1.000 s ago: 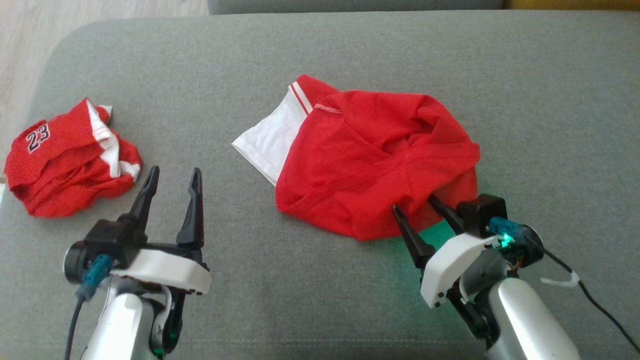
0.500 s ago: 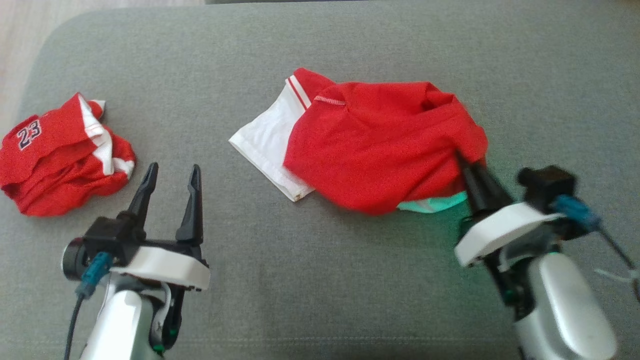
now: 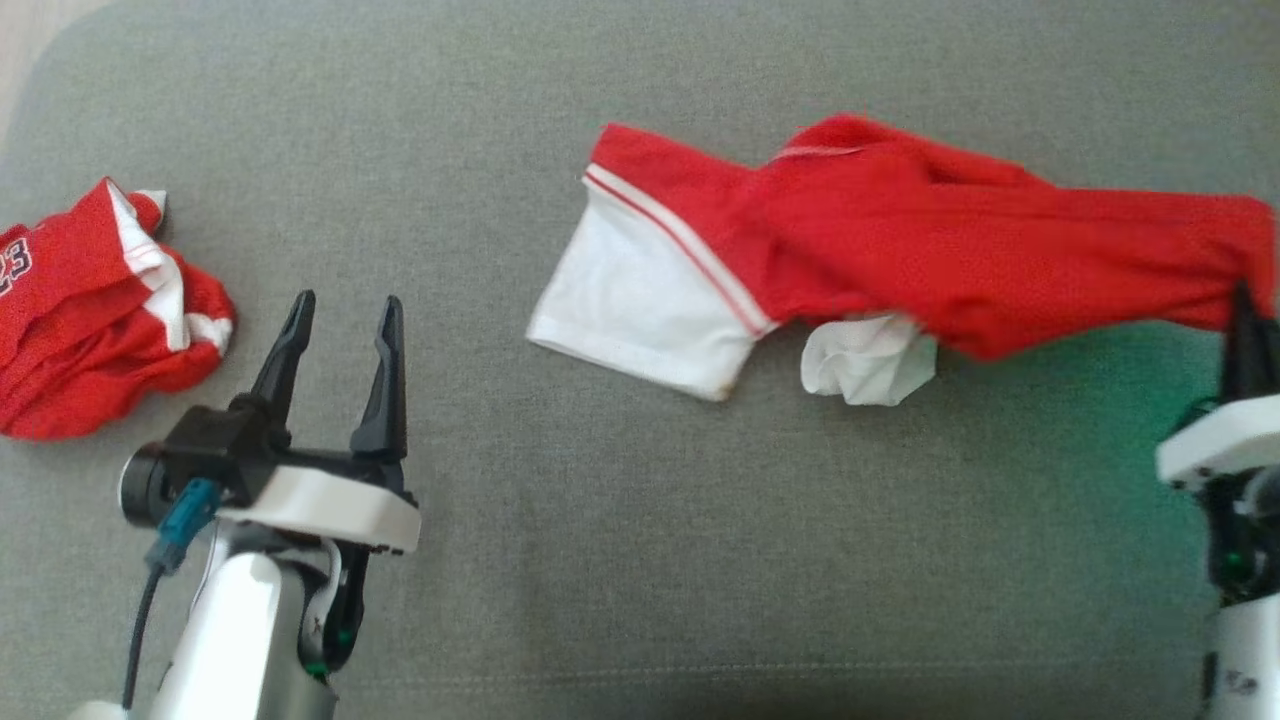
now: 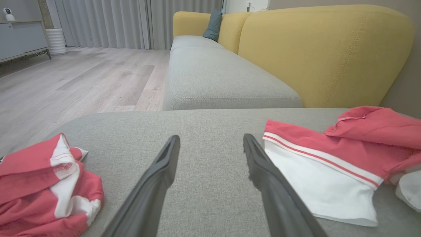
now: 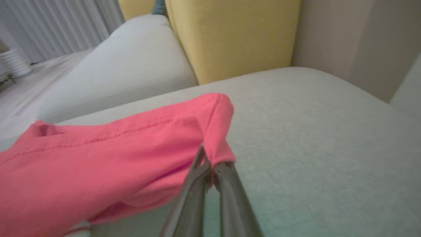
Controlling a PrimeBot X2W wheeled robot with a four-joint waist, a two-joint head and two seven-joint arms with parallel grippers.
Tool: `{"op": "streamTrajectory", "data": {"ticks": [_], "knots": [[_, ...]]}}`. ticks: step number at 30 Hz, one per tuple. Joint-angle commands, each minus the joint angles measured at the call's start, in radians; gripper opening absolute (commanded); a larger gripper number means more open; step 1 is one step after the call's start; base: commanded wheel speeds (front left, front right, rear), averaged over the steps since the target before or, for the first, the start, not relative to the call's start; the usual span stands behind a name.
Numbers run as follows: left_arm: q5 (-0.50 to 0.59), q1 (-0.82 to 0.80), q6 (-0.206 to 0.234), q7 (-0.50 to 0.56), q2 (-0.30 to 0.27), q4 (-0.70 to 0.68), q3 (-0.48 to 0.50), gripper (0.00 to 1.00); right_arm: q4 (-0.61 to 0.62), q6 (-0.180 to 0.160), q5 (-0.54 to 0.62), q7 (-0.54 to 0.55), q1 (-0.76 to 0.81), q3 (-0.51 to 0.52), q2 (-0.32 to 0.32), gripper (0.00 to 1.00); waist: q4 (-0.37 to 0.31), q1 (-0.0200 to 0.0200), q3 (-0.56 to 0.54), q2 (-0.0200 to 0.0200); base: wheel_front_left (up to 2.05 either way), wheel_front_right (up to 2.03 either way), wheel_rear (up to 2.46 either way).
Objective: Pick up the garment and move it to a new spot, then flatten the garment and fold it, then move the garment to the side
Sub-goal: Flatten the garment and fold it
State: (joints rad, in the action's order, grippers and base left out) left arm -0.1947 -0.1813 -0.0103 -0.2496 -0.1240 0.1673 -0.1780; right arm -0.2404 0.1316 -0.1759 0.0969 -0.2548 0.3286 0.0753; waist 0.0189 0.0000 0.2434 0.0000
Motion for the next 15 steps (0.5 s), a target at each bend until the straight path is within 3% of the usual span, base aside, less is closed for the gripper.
{"op": "streamTrajectory", "data": {"ticks": [1,6,7,8,9,15], "knots": [[0.006,-0.045,-0.006,-0.012,-0.01,-0.032,0.044,1.0,0.009,-0.001,0.005,-0.011,-0.037,0.009,0.025,0.0,0.001,0.0,0.007,0.0,0.0,0.0,0.0],[0.013,-0.053,-0.012,-0.012,-0.004,-0.029,0.051,1.0,-0.09,-0.001,0.034,-0.011,-0.05,0.082,0.026,0.0,0.004,0.0,0.013,0.0,0.0,0.0,0.0],[0.014,-0.053,-0.013,-0.012,-0.004,-0.028,0.054,1.0,-0.103,-0.001,0.039,-0.011,-0.051,0.084,0.024,0.23,0.003,0.0,0.013,0.0,0.0,0.0,0.0],[0.016,-0.052,-0.013,-0.012,-0.003,-0.027,0.056,1.0,-0.112,-0.001,0.043,-0.015,-0.051,0.082,0.021,0.81,0.002,0.0,0.012,0.0,0.0,0.0,0.0],[0.017,-0.051,-0.014,-0.012,-0.002,-0.027,0.059,1.0,-0.119,-0.001,0.045,-0.019,-0.051,0.079,0.018,1.0,0.001,0.0,0.012,0.0,0.0,0.0,0.0],[0.022,-0.04,-0.015,-0.012,0.002,-0.027,0.068,1.0,-0.108,-0.001,0.045,-0.057,-0.037,0.024,0.005,1.0,-0.009,0.0,0.003,0.0,0.0,0.0,0.0]]}}
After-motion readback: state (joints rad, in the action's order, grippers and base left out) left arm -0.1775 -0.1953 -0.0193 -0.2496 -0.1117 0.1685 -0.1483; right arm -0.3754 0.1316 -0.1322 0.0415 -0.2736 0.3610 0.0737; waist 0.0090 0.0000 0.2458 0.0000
